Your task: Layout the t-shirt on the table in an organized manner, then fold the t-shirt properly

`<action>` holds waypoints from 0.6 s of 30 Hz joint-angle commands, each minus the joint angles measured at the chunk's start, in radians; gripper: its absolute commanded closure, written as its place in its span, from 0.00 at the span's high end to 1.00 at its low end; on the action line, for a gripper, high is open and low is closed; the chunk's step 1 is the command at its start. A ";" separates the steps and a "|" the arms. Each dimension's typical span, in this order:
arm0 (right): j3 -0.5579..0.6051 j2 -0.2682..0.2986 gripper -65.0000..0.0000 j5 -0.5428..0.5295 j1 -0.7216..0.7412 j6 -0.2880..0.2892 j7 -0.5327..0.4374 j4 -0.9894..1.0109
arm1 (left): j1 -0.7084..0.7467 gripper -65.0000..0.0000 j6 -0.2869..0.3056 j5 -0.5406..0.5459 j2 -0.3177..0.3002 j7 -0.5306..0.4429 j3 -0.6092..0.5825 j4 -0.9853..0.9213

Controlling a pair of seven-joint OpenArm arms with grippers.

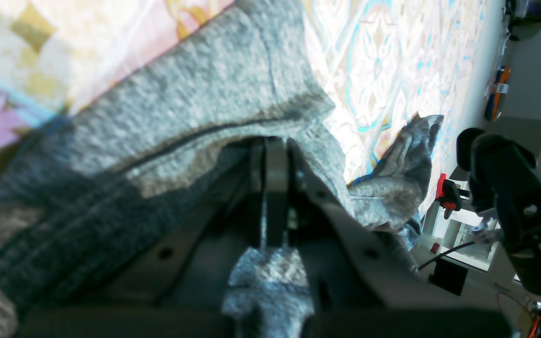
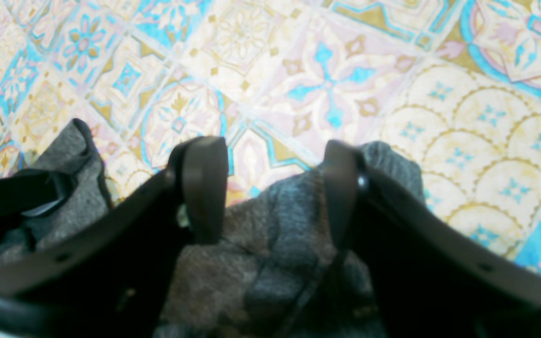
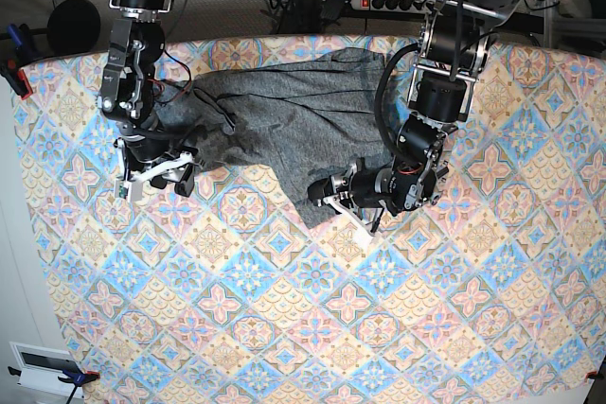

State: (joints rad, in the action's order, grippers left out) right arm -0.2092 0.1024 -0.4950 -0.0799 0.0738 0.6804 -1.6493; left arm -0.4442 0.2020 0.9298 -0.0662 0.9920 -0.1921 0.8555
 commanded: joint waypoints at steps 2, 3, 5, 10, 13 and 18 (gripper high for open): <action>-0.002 0.007 0.49 -0.008 0.015 0.005 -0.023 -0.018 | -0.038 0.00 0.006 0.015 0.007 0.006 0.000 0.020; -0.002 0.007 0.49 -0.008 0.015 0.005 -0.023 -0.018 | -0.046 0.00 0.006 0.015 0.018 0.006 0.000 0.020; -0.002 0.007 0.49 -0.008 0.015 0.005 -0.023 -0.018 | -0.058 0.00 0.006 0.013 0.030 0.024 -0.002 0.020; -0.002 0.007 0.49 -0.008 0.016 0.005 -0.023 -0.016 | -0.074 0.00 0.006 0.015 0.061 0.074 -0.002 0.095; -0.003 0.007 0.49 -0.008 0.016 0.005 -0.023 0.010 | -0.074 0.00 0.006 0.013 0.082 0.117 -0.002 0.160; -0.003 0.007 0.49 -0.008 0.016 0.005 -0.023 0.045 | -0.078 0.00 0.006 0.013 0.113 0.176 -0.050 0.219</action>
State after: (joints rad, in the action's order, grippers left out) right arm -0.2096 0.1020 -0.4950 -0.0811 0.0704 0.6838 -1.5852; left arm -0.4927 0.2016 0.9222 0.0410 1.1717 -0.2436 1.0554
